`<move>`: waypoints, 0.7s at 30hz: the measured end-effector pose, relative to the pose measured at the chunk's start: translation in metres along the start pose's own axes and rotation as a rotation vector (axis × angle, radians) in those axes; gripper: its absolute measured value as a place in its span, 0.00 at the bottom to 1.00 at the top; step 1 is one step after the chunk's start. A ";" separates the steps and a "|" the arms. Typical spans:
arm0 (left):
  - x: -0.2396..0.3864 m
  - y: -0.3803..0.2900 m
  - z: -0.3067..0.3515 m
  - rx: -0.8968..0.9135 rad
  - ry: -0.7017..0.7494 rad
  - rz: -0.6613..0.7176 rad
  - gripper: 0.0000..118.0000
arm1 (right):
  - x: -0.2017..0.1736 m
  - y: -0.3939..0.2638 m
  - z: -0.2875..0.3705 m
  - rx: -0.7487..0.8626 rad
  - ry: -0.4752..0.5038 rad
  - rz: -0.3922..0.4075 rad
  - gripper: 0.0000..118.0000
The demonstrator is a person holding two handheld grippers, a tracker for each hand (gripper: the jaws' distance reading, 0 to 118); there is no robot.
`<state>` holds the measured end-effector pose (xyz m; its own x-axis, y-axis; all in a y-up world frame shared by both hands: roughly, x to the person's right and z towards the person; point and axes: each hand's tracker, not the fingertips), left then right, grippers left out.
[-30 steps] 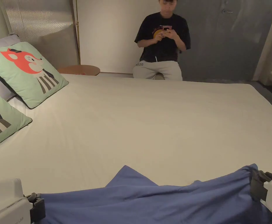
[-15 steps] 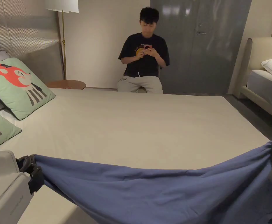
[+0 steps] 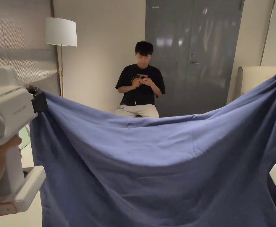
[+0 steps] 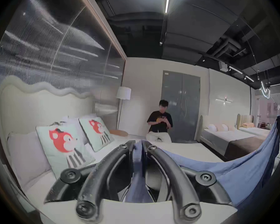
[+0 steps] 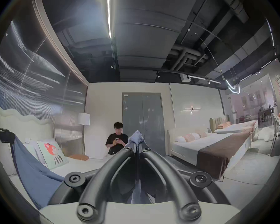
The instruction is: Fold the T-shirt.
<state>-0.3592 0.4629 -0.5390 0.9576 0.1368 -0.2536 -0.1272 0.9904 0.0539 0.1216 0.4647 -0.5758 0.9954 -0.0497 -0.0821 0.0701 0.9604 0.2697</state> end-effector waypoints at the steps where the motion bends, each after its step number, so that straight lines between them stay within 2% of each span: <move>1: 0.001 0.013 -0.007 0.003 -0.004 0.000 0.05 | -0.002 0.008 -0.010 0.010 -0.005 0.007 0.02; 10: -0.006 0.076 -0.092 0.024 0.008 -0.001 0.05 | -0.017 0.056 -0.115 0.020 -0.001 0.020 0.02; 21: -0.018 0.091 -0.216 0.024 0.047 -0.003 0.05 | -0.041 0.036 -0.249 0.013 0.002 0.026 0.02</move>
<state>-0.4434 0.5548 -0.7378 0.9446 0.1356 -0.2989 -0.1181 0.9901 0.0759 0.0669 0.5691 -0.8013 0.9967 -0.0246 -0.0770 0.0456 0.9576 0.2845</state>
